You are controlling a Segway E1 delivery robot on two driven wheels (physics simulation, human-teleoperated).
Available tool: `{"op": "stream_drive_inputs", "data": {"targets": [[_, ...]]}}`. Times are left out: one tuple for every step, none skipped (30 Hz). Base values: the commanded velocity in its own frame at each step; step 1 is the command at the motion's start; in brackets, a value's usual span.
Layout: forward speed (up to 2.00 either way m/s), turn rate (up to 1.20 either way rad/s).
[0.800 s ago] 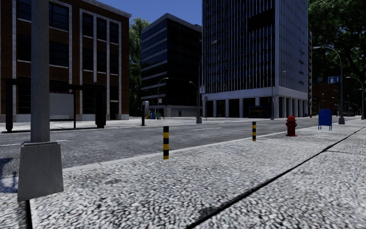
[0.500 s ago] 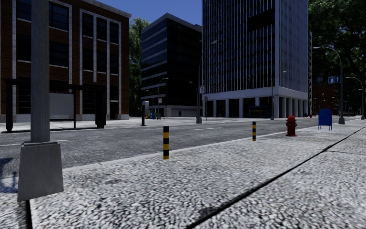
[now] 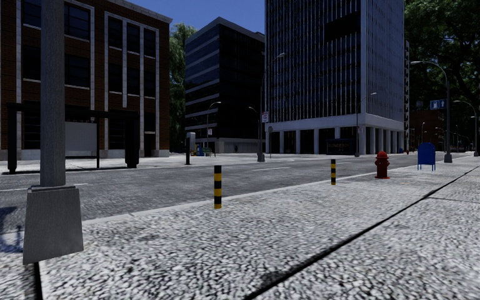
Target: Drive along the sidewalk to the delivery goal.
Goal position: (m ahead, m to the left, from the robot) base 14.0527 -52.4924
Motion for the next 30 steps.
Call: {"op": "stream_drive_inputs", "data": {"targets": [[0.0, 0.0], [0.0, 0.0], [0.0, 0.0], [0.0, 0.0], [0.0, 0.0], [0.0, 0.0], [0.0, -0.12], [0.0, -0.21], [0.0, -0.24], [0.0, -0.24], [0.0, -0.37], [0.0, -0.45], [0.0, -0.48], [0.0, -0.48], [0.0, -0.48], [0.0, -0.49], [0.0, -0.49], [0.0, -0.49], [0.0, -0.49], [0.0, -0.49], [0.0, -0.49], [0.0, -0.49], [0.0, -0.49], [0.05, -0.49], [0.43, -0.49], [0.43, -0.49], [0.75, -0.49], [0.97, -0.49], [1.23, -0.49], [1.23, -0.49]]}}
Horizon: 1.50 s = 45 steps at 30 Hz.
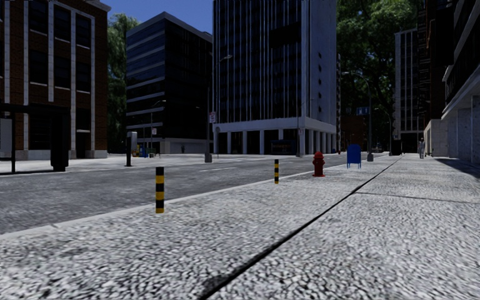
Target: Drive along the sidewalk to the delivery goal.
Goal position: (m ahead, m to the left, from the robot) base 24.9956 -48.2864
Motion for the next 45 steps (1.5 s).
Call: {"op": "stream_drive_inputs", "data": {"targets": [[1.49, -0.49], [1.6, -0.49], [2.0, -0.47], [2.0, -0.47], [2.0, -0.47], [2.0, -0.47], [2.0, -0.47], [2.0, -0.47], [2.0, -0.47], [2.0, -0.47], [2.0, -0.47], [1.98, -0.47], [1.98, -0.47], [1.97, -0.47], [1.96, -0.47], [1.96, -0.47], [1.96, -0.47], [1.96, -0.46], [1.98, -0.46], [1.98, -0.46], [1.98, -0.46], [1.98, -0.46], [1.98, -0.46], [1.98, -0.46], [1.98, -0.46], [1.98, -0.46], [1.98, -0.46], [1.98, -0.46], [1.98, -0.46], [1.98, -0.46], [1.98, -0.46], [1.98, -0.46], [1.98, -0.46], [1.98, -0.46], [1.98, -0.46], [1.98, -0.46], [1.98, -0.46], [1.98, -0.46], [1.98, -0.46], [1.98, -0.46], [1.98, -0.46], [1.98, -0.46], [1.98, -0.46], [1.98, -0.46], [1.98, -0.46]]}}
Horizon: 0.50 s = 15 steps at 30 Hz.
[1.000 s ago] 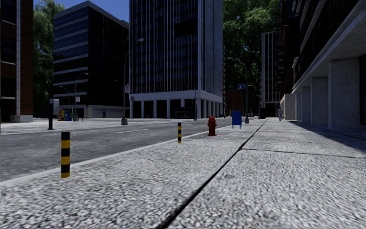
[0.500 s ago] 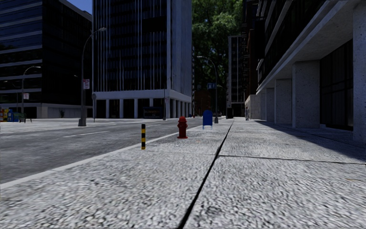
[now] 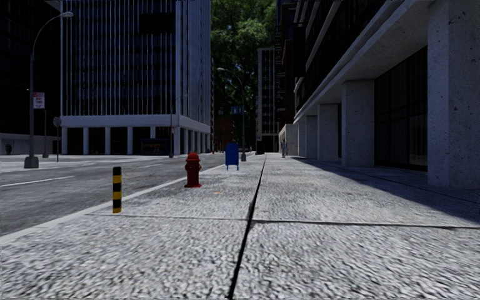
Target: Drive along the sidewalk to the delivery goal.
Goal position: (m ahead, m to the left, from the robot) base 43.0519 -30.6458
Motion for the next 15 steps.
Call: {"op": "stream_drive_inputs", "data": {"targets": [[1.98, -0.46], [1.98, -0.46], [1.98, -0.35], [1.98, 0.0], [1.98, 0.0], [1.98, 0.0], [1.98, 0.0], [1.98, 0.0], [1.98, 0.0], [1.98, 0.0], [1.97, 0.0], [1.97, 0.0], [1.97, 0.0], [1.97, 0.0], [1.97, 0.0]]}}
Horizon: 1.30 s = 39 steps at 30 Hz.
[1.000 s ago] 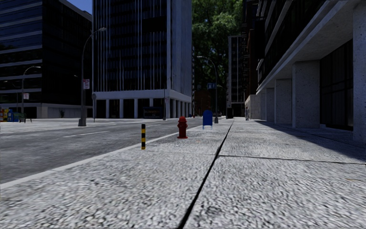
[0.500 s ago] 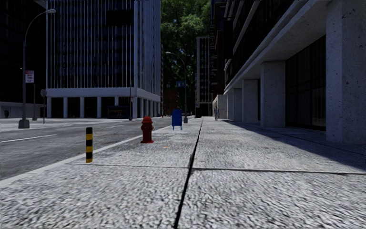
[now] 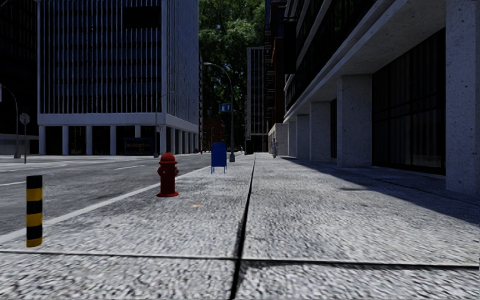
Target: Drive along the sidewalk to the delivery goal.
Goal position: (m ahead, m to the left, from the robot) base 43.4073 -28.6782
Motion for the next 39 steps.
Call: {"op": "stream_drive_inputs", "data": {"targets": [[2.0, 0.0], [2.0, -0.12], [2.0, -0.19], [2.0, -0.19], [2.0, -0.28], [2.0, -0.31], [2.0, -0.32], [2.0, -0.32], [2.0, -0.32], [2.0, -0.32], [2.0, -0.32], [2.0, -0.32], [2.0, -0.32], [2.0, -0.32], [2.0, -0.32], [2.0, -0.32], [2.0, -0.32], [2.0, -0.32], [2.0, 0.0], [2.0, 0.0], [2.0, 0.0], [2.0, 0.0], [2.0, 0.0], [2.0, 0.0], [2.0, 0.0], [2.0, 0.0], [2.0, 0.0], [2.0, 0.0], [2.0, 0.0], [2.0, 0.0], [2.0, 0.0], [2.0, 0.0], [2.0, 0.0], [2.0, 0.0], [2.0, 0.0], [2.0, 0.0], [2.0, 0.0], [2.0, 0.0], [2.0, 0.0]]}}
